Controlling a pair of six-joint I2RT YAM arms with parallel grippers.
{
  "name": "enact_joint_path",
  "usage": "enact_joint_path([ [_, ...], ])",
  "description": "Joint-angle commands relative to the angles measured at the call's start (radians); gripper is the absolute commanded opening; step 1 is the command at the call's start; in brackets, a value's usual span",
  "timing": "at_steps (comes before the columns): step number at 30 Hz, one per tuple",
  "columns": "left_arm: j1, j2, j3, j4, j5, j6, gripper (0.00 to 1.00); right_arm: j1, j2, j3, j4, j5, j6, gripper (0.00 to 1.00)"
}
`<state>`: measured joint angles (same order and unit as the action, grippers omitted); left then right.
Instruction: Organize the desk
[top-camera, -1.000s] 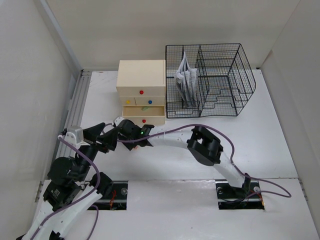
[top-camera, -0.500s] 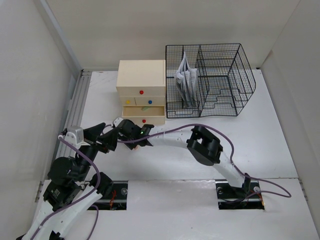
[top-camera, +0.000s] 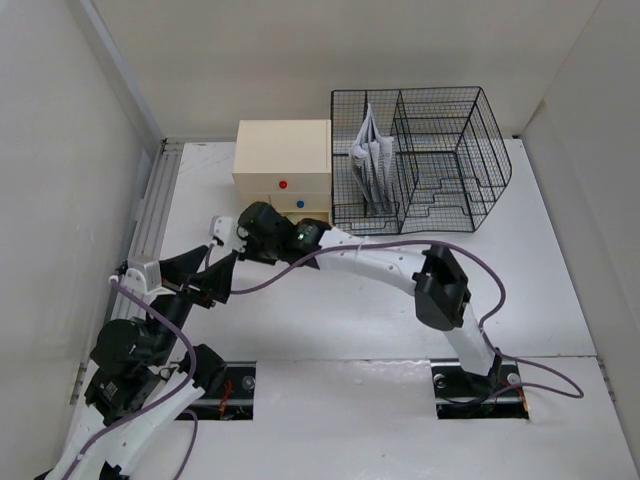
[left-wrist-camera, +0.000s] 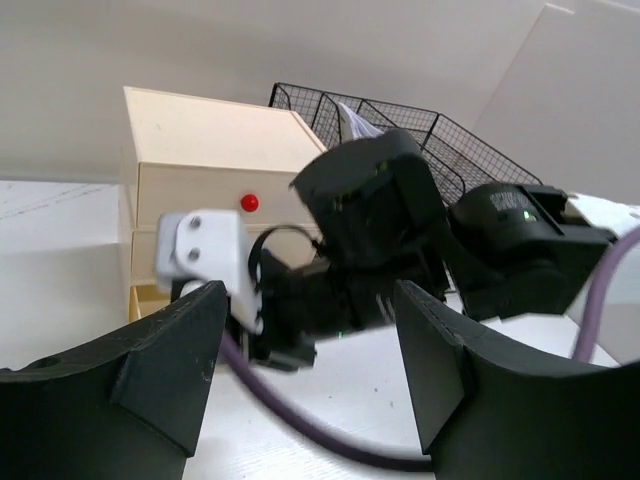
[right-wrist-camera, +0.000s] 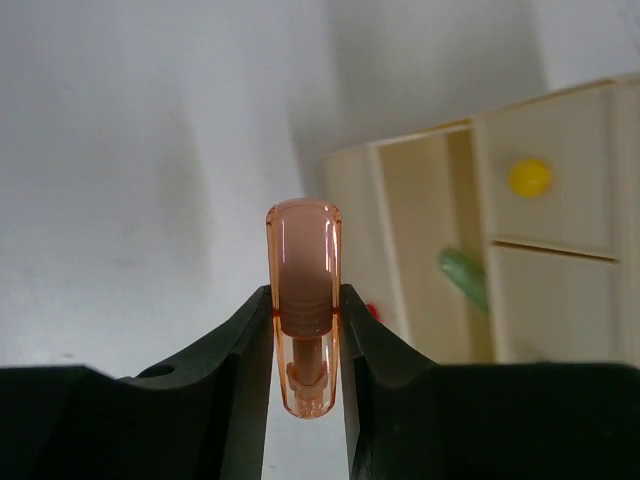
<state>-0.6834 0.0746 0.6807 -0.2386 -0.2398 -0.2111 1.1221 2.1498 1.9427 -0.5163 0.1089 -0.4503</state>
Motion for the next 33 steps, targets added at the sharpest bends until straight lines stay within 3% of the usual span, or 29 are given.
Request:
enact_joint_path([
  [1,-0.001,-0.012,0.0,0.048,0.005,0.006,0.65,-0.09,-0.039,0.032,-0.033,0.017,-0.143,0.0],
  [7,-0.001,-0.012,0.0,0.048,0.005,0.006,0.65,-0.214,-0.03,0.059,-0.089,-0.076,-0.214,0.0],
  [13,-0.001,-0.002,0.0,0.048,0.005,0.006,0.65,-0.257,-0.019,0.059,-0.108,-0.132,-0.234,0.06],
  [18,-0.001,-0.002,0.0,0.048,0.005,0.006,0.65,-0.257,-0.007,0.079,-0.14,-0.173,-0.234,0.35],
  [26,-0.001,0.007,0.0,0.048,0.005,0.006,0.65,-0.257,-0.038,0.079,-0.131,-0.202,-0.216,0.41],
  [29,-0.001,0.007,0.0,0.048,0.005,0.006,0.65,-0.257,-0.047,0.079,-0.131,-0.202,-0.206,0.39],
  [31,-0.001,0.007,0.0,0.048,0.005,0.006,0.65,-0.257,-0.047,0.079,-0.131,-0.221,-0.196,0.32],
  [32,-0.001,0.007,0.0,0.048,0.005,0.006,0.65,-0.257,-0.047,0.079,-0.131,-0.244,-0.195,0.13],
  [33,-0.001,0.007,0.0,0.048,0.005,0.006,0.65,-0.257,-0.047,0.07,-0.131,-0.309,-0.183,0.0],
])
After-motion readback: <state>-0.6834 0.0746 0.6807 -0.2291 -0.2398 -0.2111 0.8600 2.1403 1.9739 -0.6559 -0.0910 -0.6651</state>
